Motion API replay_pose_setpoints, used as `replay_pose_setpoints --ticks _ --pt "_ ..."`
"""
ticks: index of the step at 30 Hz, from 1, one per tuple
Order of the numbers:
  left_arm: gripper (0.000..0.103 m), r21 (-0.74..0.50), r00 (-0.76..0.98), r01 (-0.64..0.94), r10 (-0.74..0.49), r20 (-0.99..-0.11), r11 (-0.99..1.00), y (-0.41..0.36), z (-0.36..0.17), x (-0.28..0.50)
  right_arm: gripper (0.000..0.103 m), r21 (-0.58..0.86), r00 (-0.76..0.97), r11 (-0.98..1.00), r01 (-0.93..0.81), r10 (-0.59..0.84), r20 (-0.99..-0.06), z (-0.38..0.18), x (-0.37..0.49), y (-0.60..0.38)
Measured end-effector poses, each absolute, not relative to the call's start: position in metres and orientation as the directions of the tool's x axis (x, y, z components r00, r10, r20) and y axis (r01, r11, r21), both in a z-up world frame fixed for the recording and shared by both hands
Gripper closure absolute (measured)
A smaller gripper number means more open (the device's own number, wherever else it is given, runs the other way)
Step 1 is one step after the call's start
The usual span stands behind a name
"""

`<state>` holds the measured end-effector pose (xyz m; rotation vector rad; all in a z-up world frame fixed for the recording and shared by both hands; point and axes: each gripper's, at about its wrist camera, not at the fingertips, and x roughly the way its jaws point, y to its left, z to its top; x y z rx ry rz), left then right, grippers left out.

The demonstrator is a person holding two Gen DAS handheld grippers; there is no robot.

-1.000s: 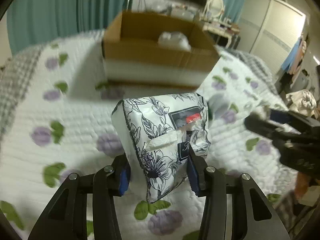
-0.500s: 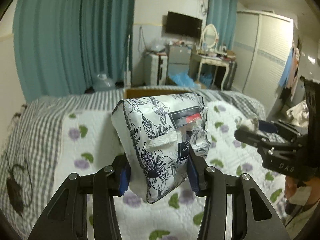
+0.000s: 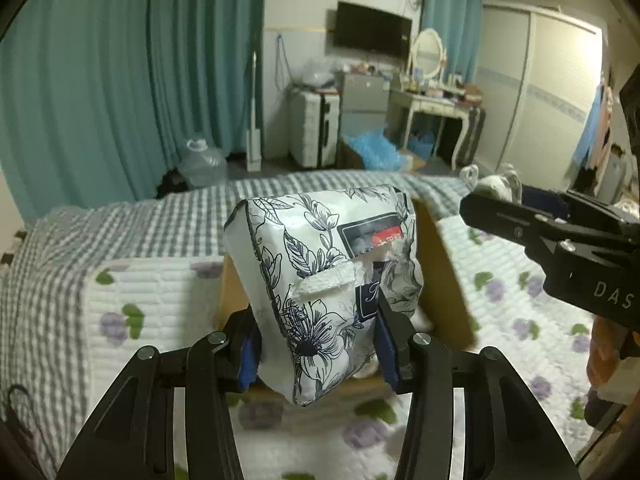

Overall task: Organize soft objects
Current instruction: 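Place the floral tissue pack and cream cloth into the box, opening both tools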

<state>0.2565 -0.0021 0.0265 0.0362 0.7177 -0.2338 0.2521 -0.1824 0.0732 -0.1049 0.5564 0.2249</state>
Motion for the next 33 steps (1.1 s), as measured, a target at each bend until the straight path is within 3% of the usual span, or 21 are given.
replay_pose_setpoints --ticks 4,9,11,16,18,21,29,31,33 --pt "0.054 -0.013 0.711 0.239 -0.184 -0.679 0.971 -0.011 0.002 0.279 0.045 -0.001 0.807 0.967 -0.255 0.213 -0.551 0.044 0.284 -0.187" --pt "0.046 0.09 0.754 0.258 -0.142 -0.641 0.962 -0.022 -0.021 0.287 0.043 0.017 0.809 0.967 -0.254 0.222 -0.544 0.022 0.307 -0.191" --pt "0.044 0.113 0.763 0.246 -0.12 -0.635 0.963 -0.026 -0.023 0.288 0.025 0.019 0.813 0.967 -0.256 0.226 -0.537 0.018 0.308 -0.189" --pt "0.033 0.125 0.772 0.169 -0.052 -0.633 0.978 -0.022 -0.021 0.287 0.015 0.035 0.827 0.968 -0.248 0.23 -0.514 0.021 0.303 -0.199" --pt "0.032 0.146 0.794 0.139 -0.023 -0.607 0.979 -0.022 -0.009 0.281 0.013 0.034 0.835 0.971 -0.235 0.22 -0.504 0.027 0.296 -0.207" --pt "0.021 0.155 0.815 0.115 -0.004 -0.579 0.981 -0.019 0.009 0.273 0.012 0.022 0.855 0.976 -0.218 0.202 -0.479 0.043 0.28 -0.215" --pt "0.02 0.131 0.879 0.081 -0.009 -0.476 0.988 -0.016 0.077 0.215 0.006 -0.002 0.901 0.988 -0.153 0.139 -0.411 0.093 0.195 -0.241" --pt "0.013 0.13 0.899 0.066 -0.003 -0.438 0.989 -0.016 0.093 0.192 0.004 -0.004 0.908 0.99 -0.14 0.126 -0.4 0.1 0.172 -0.245" --pt "0.013 0.122 0.918 0.061 -0.007 -0.397 0.991 -0.021 0.108 0.167 0.002 -0.003 0.912 0.991 -0.132 0.12 -0.393 0.106 0.143 -0.248"
